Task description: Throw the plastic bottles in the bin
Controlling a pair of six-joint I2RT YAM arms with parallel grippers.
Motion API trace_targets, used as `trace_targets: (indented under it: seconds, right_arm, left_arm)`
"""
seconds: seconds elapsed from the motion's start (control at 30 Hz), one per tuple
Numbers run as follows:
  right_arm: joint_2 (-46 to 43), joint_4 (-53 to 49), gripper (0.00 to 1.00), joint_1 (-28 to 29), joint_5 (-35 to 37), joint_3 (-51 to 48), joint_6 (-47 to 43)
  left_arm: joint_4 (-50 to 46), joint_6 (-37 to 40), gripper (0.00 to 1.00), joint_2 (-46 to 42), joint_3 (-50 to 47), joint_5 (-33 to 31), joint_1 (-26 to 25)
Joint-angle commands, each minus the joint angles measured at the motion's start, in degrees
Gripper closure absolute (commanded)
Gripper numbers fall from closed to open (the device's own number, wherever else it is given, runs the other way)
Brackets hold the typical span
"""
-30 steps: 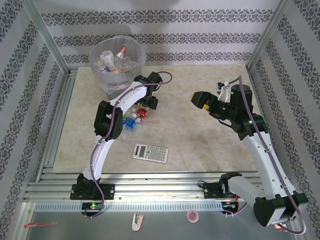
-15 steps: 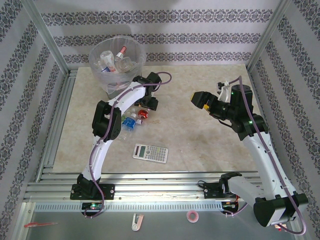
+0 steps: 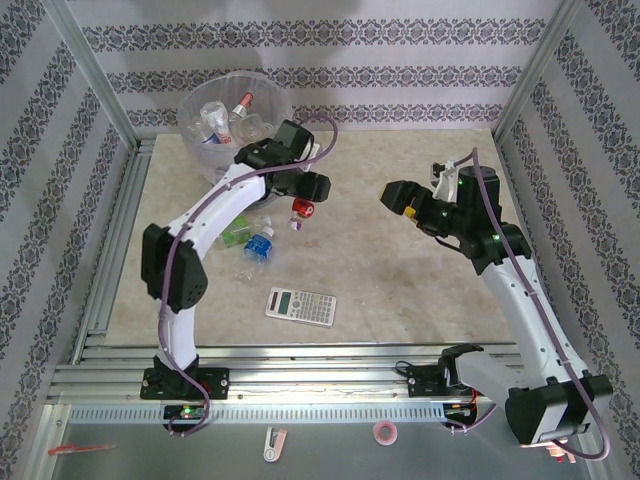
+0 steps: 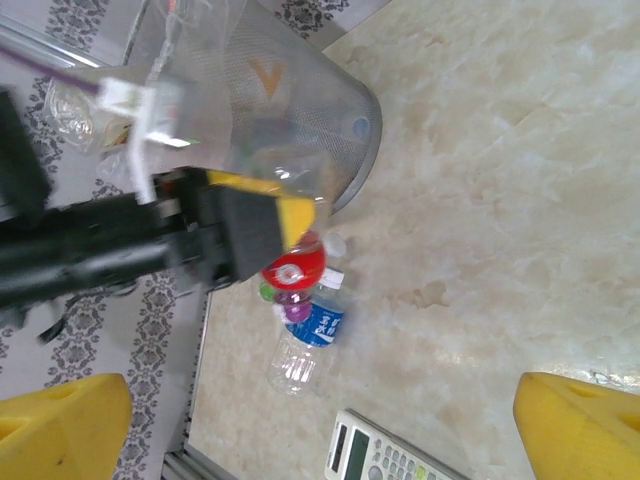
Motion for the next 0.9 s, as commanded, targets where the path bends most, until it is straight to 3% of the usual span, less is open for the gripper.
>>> trace_targets:
  seconds: [0.0,0.2,0.57,0.87]
  right_arm:
    - [0.7,1.1,0.02,-0.7,-0.3,2.4,-1.1]
    - [2.4,1.7,0.02,-0.8,-0.9,3.3,-1.0]
    - [4.1,2.1,0.02,-0.8,-1.9,4.5,-1.0]
    - [3.5,1.6,0.02,-1.2,-2.0,4.1,-1.5]
  left_arm:
    - [8.6,0.3,0.61,-5.7,-1.9,6.6,-0.9]
    - [11.3,0.4,0.62,-10.9,5.8,5.4,-0.4]
    - [13.4,2.4,0.65,-3.0,40.8,1.1,9.7]
    - [33.6,-0.2,0.66,-3.3,41.2,1.5,17.0]
